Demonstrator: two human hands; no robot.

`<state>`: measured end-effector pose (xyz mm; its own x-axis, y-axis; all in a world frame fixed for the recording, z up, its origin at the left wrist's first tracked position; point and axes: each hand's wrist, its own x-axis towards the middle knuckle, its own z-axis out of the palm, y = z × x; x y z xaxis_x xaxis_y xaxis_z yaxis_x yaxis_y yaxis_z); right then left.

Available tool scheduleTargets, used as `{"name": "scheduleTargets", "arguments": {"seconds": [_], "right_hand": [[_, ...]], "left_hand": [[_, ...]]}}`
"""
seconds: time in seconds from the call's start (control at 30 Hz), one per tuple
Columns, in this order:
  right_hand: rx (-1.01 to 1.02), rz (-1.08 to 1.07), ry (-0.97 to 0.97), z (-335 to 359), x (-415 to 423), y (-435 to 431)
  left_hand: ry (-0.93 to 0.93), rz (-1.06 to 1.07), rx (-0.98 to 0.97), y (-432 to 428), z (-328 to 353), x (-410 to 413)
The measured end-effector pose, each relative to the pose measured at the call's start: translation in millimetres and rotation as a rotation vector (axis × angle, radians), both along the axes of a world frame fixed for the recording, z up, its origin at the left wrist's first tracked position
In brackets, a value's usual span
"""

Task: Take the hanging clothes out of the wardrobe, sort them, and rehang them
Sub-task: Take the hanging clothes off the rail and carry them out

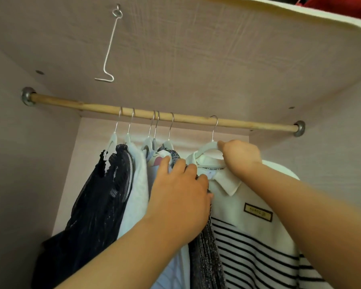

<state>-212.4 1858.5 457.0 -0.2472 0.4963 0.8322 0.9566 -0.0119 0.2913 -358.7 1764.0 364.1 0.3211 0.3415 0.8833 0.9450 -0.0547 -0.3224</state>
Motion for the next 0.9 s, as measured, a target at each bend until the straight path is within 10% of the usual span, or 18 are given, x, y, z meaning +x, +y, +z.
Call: {"name": "scheduleTargets", "arguments": {"seconds": [0.53, 0.9], "right_hand": [[0.103, 0.079, 0.141, -46.5, 100.0, -90.2], [0.022, -0.205, 0.139, -140.1, 136.7, -240.2]], "left_hand": [[-0.031, -0.027, 0.078, -2.7, -5.4, 7.3], [-0.117, -0.618, 0.014, -40.9, -61.1, 113.6]]}}
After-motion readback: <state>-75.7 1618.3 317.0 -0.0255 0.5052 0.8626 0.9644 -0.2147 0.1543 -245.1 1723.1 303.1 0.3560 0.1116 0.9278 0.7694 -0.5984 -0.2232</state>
